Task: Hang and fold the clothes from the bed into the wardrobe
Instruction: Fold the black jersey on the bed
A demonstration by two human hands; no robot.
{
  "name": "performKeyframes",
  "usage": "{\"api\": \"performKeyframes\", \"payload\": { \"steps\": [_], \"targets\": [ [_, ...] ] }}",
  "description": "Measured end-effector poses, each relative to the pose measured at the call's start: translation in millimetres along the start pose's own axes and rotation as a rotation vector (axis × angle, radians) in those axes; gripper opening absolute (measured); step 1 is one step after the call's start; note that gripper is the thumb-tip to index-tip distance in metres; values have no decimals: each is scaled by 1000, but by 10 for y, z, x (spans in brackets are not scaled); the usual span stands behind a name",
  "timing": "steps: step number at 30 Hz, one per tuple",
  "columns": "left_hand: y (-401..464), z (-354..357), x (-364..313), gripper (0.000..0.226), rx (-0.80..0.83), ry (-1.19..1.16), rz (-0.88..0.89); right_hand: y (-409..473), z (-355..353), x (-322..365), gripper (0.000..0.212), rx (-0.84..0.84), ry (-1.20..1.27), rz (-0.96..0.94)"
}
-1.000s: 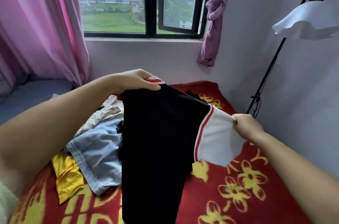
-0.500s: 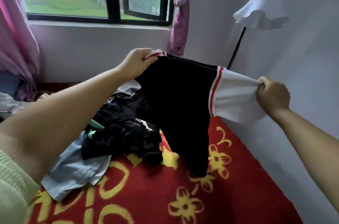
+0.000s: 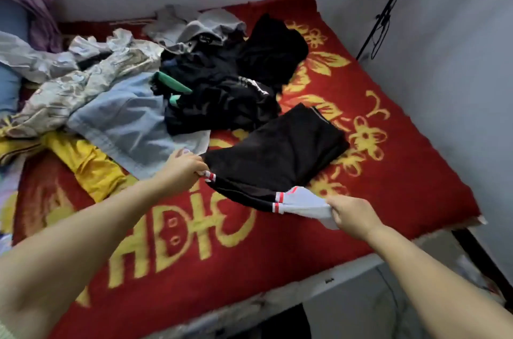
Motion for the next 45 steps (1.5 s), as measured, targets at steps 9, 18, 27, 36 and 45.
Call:
{"api": "performKeyframes", "payload": {
  "steps": [9, 18, 27, 36, 45],
  "targets": [
    [-1275, 1676, 861, 40, 143, 146, -40, -267, 1510, 1287, 15, 349, 52, -270],
    [-1393, 2596, 503, 78, 509, 115, -58, -170, 1918, 1708, 41, 582, 155, -386],
    [-1015, 2748, -767, 26, 348, -829, -229, 165, 1785, 1821, 45, 501, 175, -358],
    [-991, 2836, -456, 43, 351, -1256, -452, 682, 1726, 1269, 26, 616, 708, 154],
    [-1069, 3130, 84, 18, -55, -1533, -1032, 1529, 1718, 2130, 24, 229, 266, -287]
  ]
}}
Point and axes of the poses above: each hand's wrist, its own y-axis towards the middle knuckle, its own z-axis out of the palm, x = y × z, the point moved 5 cm from there along y, towards the middle knuckle
